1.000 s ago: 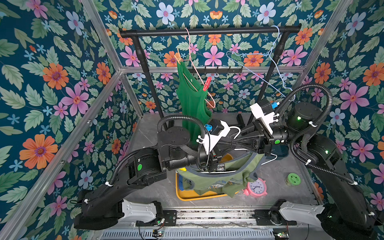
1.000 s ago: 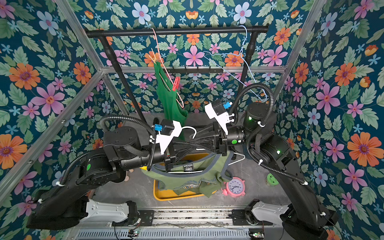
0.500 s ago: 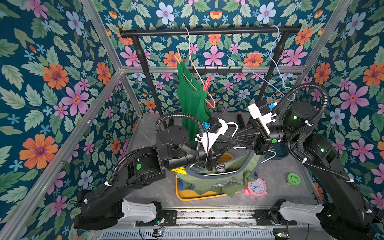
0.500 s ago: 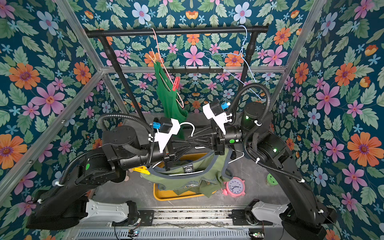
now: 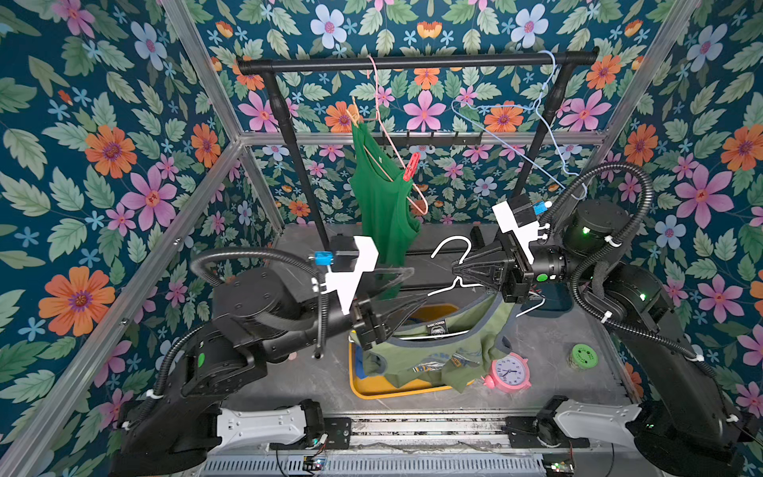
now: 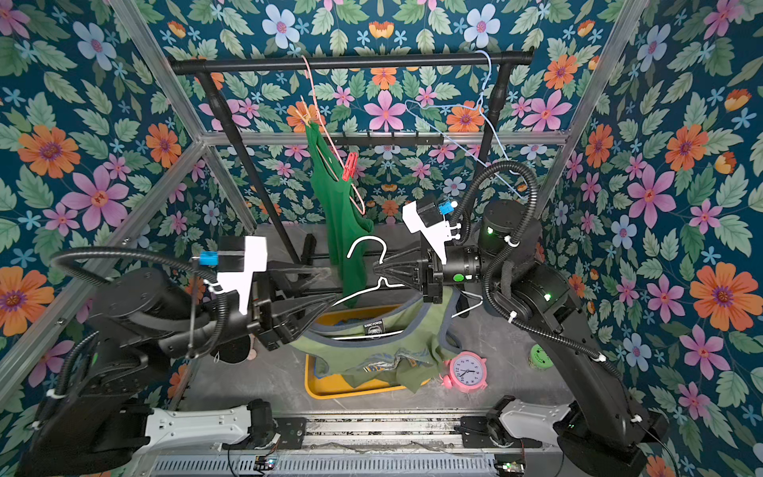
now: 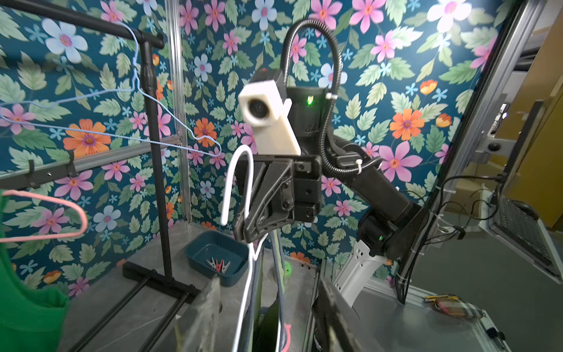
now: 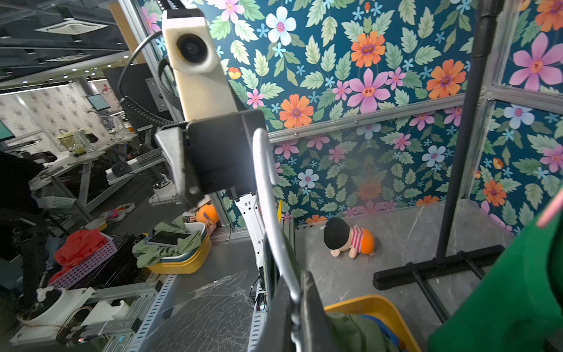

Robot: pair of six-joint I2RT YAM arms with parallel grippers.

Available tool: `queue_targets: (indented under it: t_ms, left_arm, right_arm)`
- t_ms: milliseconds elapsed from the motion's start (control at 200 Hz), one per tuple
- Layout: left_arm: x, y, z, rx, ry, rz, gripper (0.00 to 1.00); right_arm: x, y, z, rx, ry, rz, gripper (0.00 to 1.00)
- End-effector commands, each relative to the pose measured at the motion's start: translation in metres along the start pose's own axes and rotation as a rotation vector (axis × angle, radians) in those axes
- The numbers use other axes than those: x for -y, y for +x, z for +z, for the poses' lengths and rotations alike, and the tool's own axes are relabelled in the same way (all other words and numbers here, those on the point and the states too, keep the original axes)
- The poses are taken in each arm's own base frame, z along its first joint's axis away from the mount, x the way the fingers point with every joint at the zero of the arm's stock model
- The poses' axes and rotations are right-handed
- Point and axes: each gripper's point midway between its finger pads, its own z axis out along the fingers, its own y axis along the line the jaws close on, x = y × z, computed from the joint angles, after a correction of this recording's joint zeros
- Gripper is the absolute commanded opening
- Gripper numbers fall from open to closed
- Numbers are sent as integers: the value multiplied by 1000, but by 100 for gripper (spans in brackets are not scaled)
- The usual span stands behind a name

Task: Remove the clothespins securing tank tops to the hanger
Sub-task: Adjust the hanger.

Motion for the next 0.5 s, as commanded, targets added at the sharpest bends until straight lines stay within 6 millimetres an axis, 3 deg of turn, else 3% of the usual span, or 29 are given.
queue_targets:
  t_ms: [0, 90, 225, 370, 495]
  left_arm:
    - [-7, -20, -20, 130, -34, -45, 67]
    - [-15, -20, -40, 188, -71, -72, 78]
    - [-23, -8, -54, 200, -107, -111, 81]
    - [-33, 10, -55, 190, -149, -153, 89]
    - [-35, 17, -59, 205, -154, -168, 89]
  right_arm:
    - [6, -12, -8, 40, 43, -61, 0]
    - [15, -27, -23, 96, 50, -58, 0]
    - [28, -44, -37, 136, 22, -46, 0]
    - [21, -50, -37, 133, -17, -66, 0]
    - [15, -50, -42, 136, -7, -85, 0]
